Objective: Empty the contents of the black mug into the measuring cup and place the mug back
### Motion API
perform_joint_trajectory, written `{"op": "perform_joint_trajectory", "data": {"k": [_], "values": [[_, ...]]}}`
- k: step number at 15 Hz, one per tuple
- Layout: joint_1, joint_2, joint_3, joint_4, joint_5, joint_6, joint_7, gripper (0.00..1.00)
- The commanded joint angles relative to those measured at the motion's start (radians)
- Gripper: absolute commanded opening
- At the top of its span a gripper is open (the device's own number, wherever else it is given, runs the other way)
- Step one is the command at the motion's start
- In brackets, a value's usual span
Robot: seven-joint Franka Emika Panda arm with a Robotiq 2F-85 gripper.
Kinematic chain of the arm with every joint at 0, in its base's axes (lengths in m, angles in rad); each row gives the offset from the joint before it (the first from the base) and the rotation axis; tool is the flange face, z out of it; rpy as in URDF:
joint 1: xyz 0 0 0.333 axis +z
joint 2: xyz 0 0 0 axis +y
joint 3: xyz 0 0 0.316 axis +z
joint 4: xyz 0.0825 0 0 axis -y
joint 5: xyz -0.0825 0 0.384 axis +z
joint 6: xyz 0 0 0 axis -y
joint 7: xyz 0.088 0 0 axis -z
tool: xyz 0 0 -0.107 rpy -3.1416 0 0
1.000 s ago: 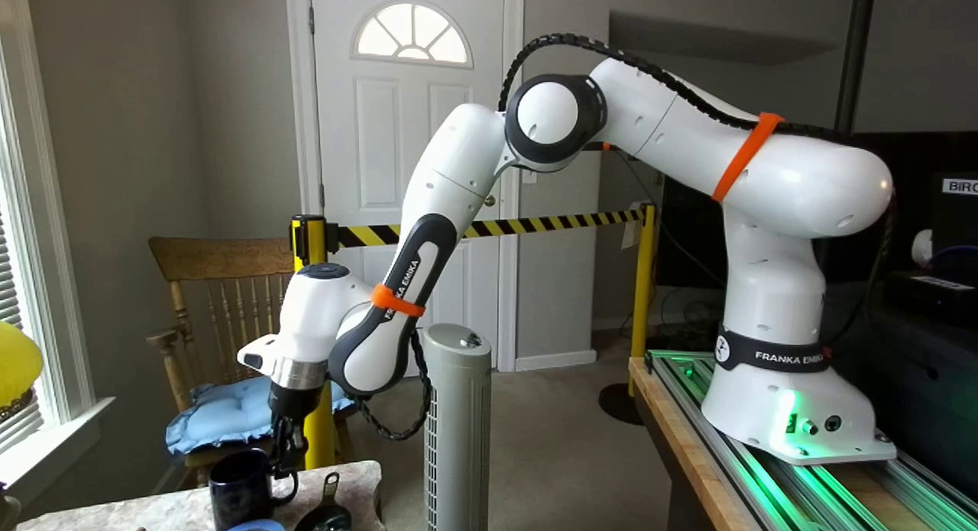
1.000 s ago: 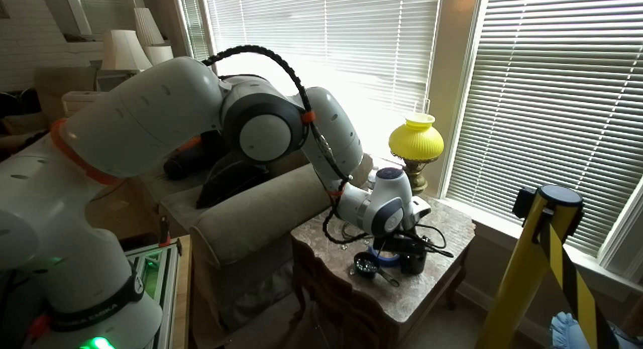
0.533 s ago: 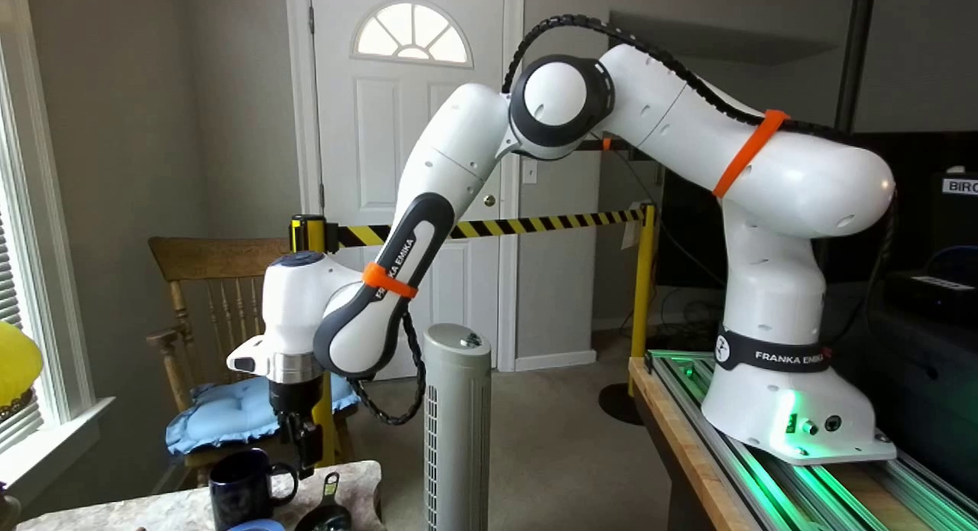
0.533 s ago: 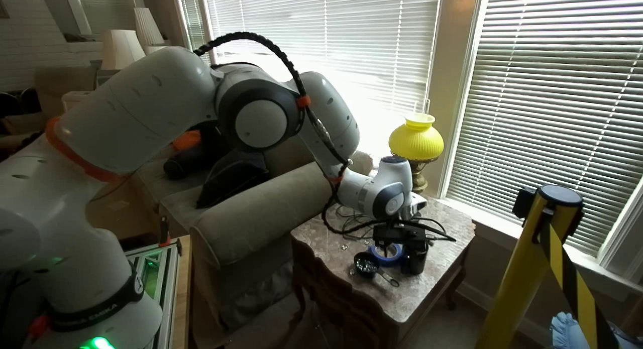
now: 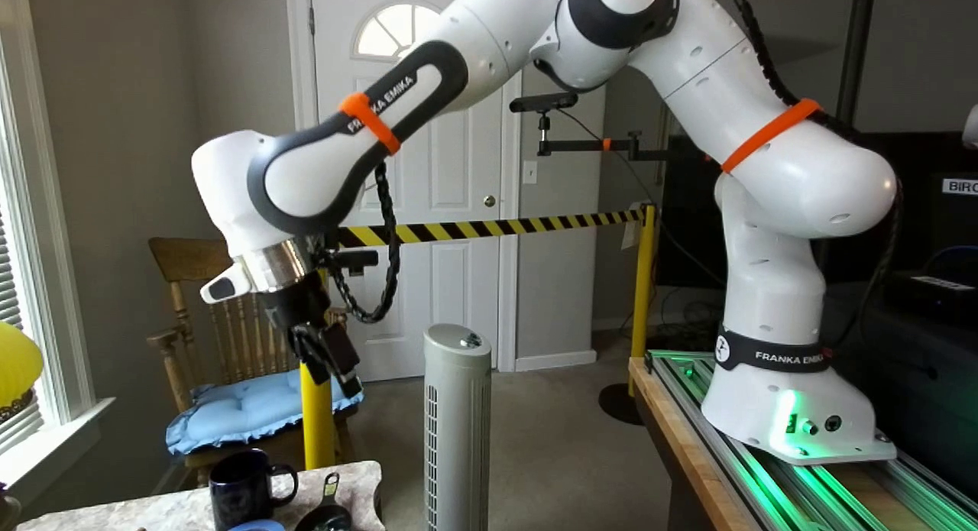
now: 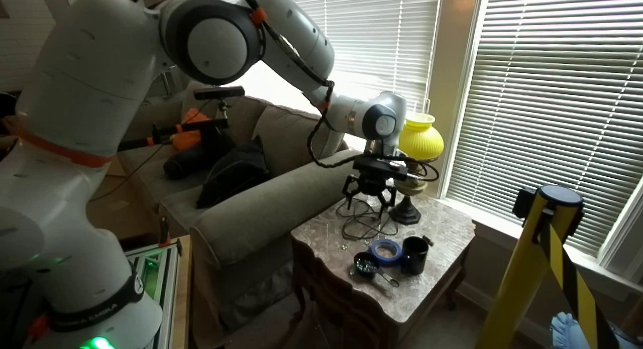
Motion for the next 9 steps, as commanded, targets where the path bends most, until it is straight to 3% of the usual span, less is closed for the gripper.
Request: {"op": "perform_joint_trajectory", "data": {"k": [1, 3, 4, 9], "values": [[0.043, -0.099, -0.020, -0.005, 0.079, -0.287, 0.006, 1.00], [0.063, -0.121, -0.029, 0.017, 0.075, -0.427, 0.031, 1.00], [0.055, -0.106, -0.026, 0.015, 0.068, -0.343, 0.001, 1.00], [0.064, -0.124, -0.032, 0.018, 0.065, -0.406, 0.015, 1.00]]}}
